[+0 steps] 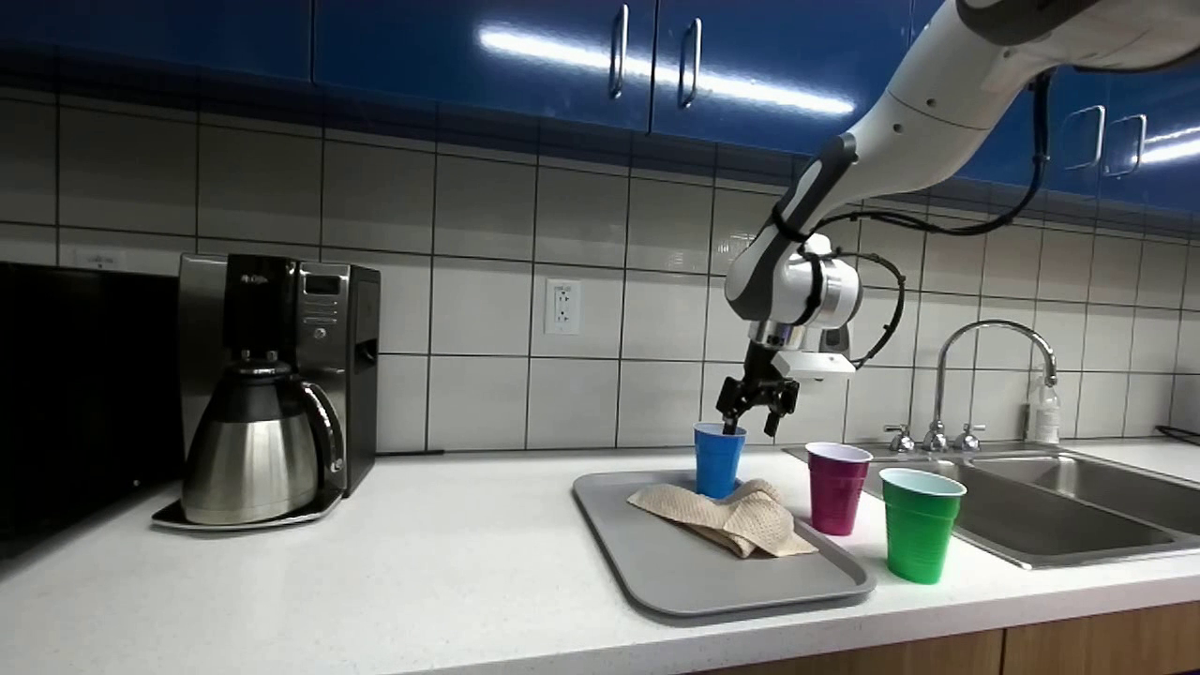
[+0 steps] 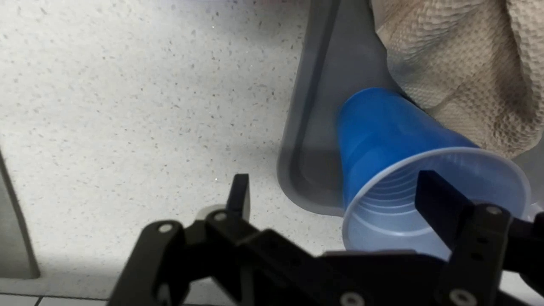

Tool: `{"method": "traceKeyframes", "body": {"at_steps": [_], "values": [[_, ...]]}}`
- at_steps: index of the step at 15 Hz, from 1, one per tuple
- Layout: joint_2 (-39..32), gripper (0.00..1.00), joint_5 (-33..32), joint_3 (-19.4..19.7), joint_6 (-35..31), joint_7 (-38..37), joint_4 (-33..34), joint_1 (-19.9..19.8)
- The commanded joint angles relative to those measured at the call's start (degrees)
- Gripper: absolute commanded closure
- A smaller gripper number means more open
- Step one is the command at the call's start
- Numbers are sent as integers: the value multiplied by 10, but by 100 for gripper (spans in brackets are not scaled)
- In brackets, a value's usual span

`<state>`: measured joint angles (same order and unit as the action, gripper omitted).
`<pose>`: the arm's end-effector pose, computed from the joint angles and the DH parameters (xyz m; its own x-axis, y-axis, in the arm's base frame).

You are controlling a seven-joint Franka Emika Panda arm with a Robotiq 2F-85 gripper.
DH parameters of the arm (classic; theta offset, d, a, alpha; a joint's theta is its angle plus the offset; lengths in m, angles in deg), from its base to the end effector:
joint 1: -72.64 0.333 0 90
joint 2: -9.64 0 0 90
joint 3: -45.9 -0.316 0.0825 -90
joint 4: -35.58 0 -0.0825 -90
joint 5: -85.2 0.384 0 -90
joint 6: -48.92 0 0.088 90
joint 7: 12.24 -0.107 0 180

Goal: Pick up the green cup and put it on the kitchen counter, pick up the blue cup and put it on the kitchen counter

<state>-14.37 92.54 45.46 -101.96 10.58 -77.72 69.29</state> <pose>0.6345 -0.0357 0.2783 0.9408 0.2329 0.2463 0.2388 -0.9711 0.0063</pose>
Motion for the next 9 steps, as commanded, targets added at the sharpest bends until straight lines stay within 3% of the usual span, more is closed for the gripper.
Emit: {"method": "traceKeyframes", "body": {"at_steps": [1, 5, 6, 7, 9], "values": [[-24, 0, -32, -6, 14, -28, 33, -6], [-36, 0, -45, -7, 13, -37, 44, -5], [-38, 25, -44, -9, 13, -37, 47, -7], [-39, 26, -44, -10, 12, -37, 49, -8], [-41, 42, -43, -10, 11, -38, 51, -8]]}}
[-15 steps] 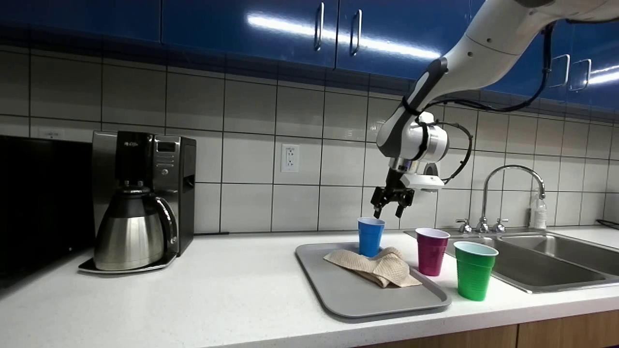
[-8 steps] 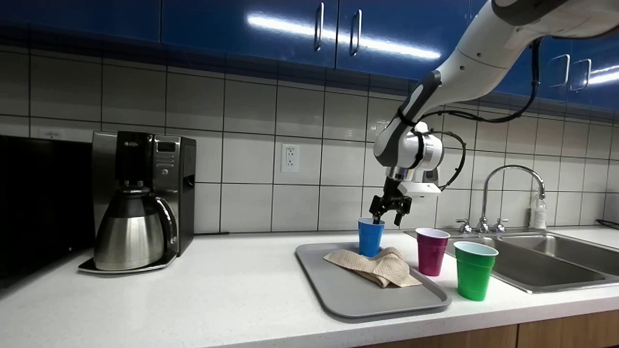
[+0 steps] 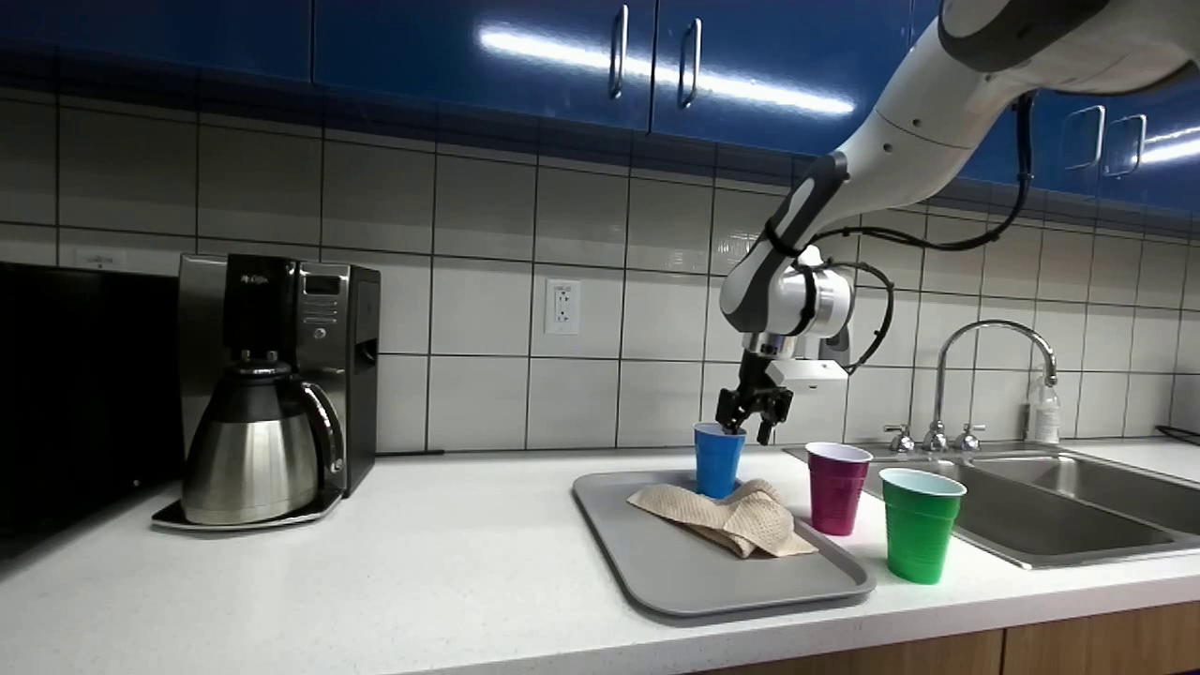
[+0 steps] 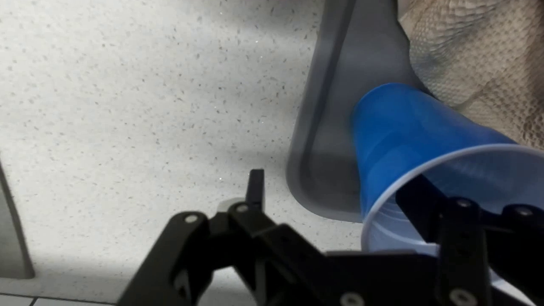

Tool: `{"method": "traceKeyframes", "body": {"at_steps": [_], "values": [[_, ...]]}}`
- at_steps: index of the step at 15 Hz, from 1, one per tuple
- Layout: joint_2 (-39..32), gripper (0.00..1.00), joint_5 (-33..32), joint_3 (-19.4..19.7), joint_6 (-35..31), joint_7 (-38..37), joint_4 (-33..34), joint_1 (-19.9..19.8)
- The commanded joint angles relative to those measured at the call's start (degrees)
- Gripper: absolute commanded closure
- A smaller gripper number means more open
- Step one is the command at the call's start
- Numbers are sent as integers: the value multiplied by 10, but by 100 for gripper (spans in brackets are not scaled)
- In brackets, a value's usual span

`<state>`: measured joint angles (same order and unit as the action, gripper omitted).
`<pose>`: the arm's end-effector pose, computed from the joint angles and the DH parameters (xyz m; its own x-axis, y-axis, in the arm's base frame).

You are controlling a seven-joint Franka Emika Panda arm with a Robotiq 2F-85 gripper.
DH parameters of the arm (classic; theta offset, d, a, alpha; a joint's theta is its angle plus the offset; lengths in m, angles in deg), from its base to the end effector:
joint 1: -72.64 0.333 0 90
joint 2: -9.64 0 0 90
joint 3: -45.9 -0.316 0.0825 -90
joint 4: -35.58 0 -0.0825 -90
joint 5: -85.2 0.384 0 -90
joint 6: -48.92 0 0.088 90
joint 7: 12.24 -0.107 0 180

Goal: Pick up the green cup and put it on the kitchen counter, pick up the blue cup and put it on the kitchen counter

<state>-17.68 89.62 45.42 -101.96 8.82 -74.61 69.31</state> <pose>0.6479 -0.0345 0.2647 0.9403 0.2472 0.2340 0.2471 -0.9685 0.0302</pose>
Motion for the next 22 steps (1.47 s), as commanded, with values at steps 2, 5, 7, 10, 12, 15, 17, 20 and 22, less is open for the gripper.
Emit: {"method": "traceKeyframes", "body": {"at_steps": [2, 5, 7, 10, 12, 15, 17, 20, 22], "values": [[-7, 58, -14, -10, 10, -21, 21, -8], [-6, 80, -13, -11, 11, -23, 22, -8], [-5, 95, -13, -11, 12, -24, 23, -9], [-4, 100, -11, -13, 13, -25, 25, -9], [-3, 99, -11, -14, 13, -26, 26, -9], [5, 99, -2, -20, 14, -21, 24, -15], [16, 99, 7, -25, 14, -15, 24, -21], [33, 99, 22, -31, 14, -9, 23, -32], [45, 99, 30, -33, 14, -6, 20, -39]]}}
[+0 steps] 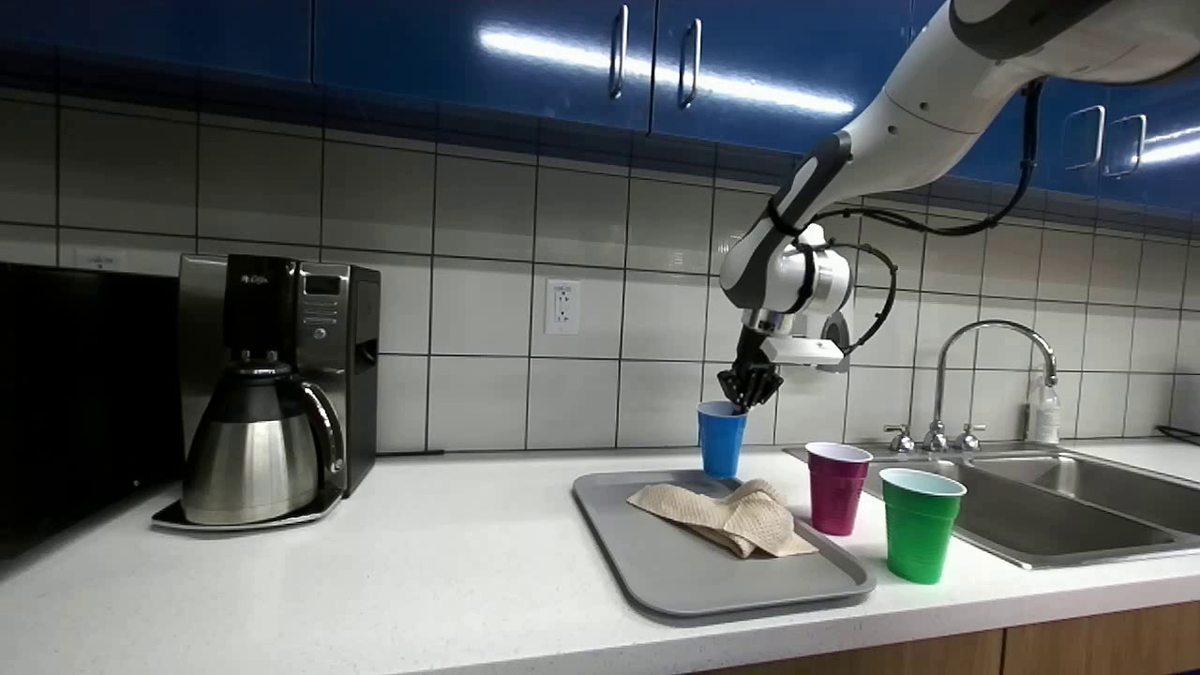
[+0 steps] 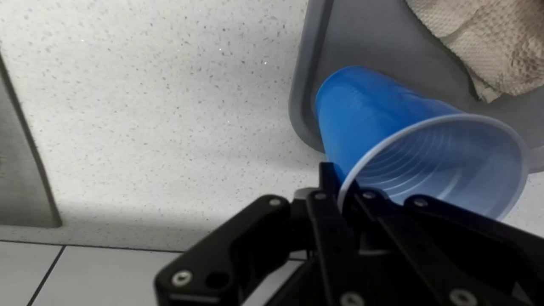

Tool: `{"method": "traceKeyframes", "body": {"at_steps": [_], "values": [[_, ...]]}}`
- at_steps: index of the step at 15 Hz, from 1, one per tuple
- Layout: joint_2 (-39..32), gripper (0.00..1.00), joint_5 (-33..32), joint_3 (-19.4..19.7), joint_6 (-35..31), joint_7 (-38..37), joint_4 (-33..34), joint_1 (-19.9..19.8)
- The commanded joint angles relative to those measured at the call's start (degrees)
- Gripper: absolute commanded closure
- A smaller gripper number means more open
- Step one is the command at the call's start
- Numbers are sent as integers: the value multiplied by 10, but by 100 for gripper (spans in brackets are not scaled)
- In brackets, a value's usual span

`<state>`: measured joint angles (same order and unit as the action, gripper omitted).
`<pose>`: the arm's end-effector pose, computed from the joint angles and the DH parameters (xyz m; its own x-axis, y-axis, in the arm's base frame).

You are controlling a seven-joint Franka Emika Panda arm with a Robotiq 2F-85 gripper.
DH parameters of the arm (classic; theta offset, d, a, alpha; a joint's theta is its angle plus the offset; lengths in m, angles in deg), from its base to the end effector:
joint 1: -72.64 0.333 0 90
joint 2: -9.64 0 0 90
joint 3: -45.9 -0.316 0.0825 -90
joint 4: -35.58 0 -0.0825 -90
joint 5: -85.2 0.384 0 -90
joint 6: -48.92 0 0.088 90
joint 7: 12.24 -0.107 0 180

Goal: Pick up the green cup and put it on the kitchen counter, pick up the blue cup and put it on the kitchen counter

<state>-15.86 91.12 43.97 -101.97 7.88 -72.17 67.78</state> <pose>0.6618 -0.0382 0.3044 0.9285 0.2029 0.3111 0.2075 -0.9781 0.0186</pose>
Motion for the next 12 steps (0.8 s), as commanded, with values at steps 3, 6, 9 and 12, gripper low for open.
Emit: {"method": "traceKeyframes", "body": {"at_steps": [3, 6, 9, 12], "values": [[40, 99, 26, -17, 11, 6, -7, -33], [45, 99, 29, -10, 7, 6, -8, -44], [44, 99, 28, -3, 4, 7, -7, -59], [41, 99, 28, 4, 6, 8, -3, -73]]}}
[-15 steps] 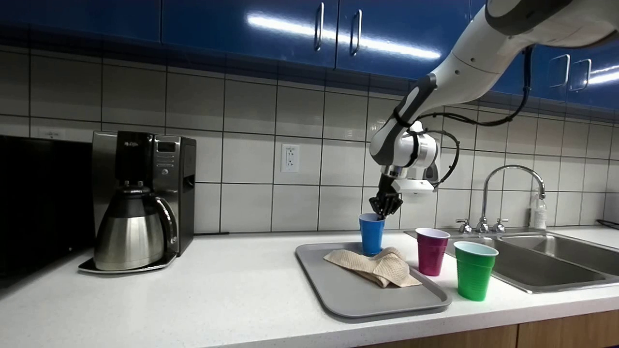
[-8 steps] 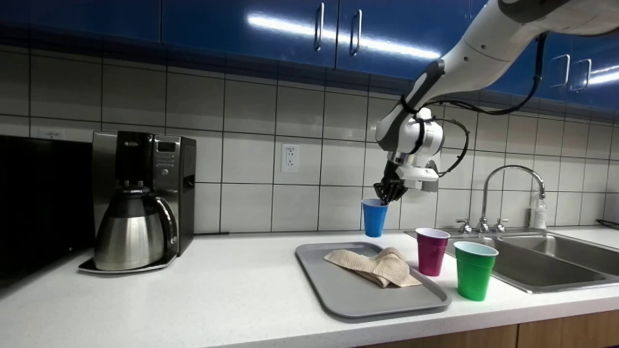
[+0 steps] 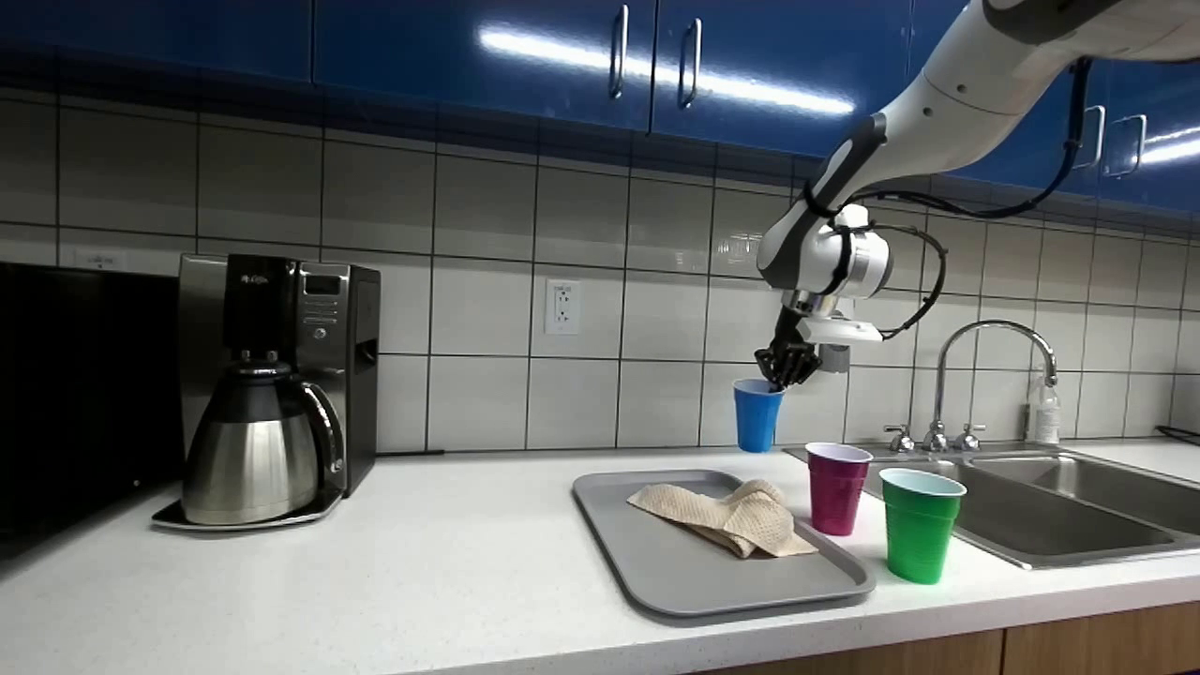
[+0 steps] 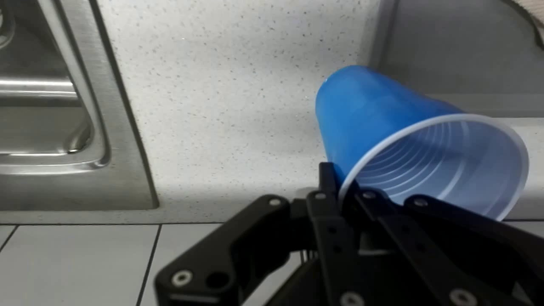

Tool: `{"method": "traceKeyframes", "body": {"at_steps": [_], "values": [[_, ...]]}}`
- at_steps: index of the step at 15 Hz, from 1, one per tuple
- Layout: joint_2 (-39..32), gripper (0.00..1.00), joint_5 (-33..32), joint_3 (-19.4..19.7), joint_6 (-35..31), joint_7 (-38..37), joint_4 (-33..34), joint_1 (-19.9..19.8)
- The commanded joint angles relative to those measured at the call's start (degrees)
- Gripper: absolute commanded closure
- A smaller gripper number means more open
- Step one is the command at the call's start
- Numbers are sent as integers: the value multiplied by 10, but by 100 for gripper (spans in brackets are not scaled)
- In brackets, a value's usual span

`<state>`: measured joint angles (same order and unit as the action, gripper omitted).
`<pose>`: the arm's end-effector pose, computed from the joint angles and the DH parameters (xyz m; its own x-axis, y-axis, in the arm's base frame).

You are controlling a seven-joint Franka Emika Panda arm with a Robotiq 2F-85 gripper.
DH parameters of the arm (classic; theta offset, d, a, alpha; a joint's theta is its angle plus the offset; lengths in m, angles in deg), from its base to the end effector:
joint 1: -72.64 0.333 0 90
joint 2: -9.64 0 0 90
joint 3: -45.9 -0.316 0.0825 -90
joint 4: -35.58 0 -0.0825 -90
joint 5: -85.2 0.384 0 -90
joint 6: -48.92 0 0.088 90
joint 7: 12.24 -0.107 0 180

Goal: Pick up the green cup and put it on the kitchen counter, pick up the blue cup and put it on the kitchen counter

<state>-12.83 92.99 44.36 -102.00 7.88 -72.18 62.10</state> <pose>0.6545 -0.1085 0.3393 0.9280 0.0798 0.3640 0.0809 -0.9966 0.0123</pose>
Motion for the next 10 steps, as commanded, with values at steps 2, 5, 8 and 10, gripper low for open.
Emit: {"method": "traceKeyframes", "body": {"at_steps": [2, 5, 8, 10], "values": [[8, 99, 11, 3, 8, 9, -1, -26], [1, 99, 12, 8, 7, 11, 2, -38], [-9, 99, 13, 12, 7, 12, 6, -48], [-18, 99, 13, 14, 9, 13, 10, -54]]}}
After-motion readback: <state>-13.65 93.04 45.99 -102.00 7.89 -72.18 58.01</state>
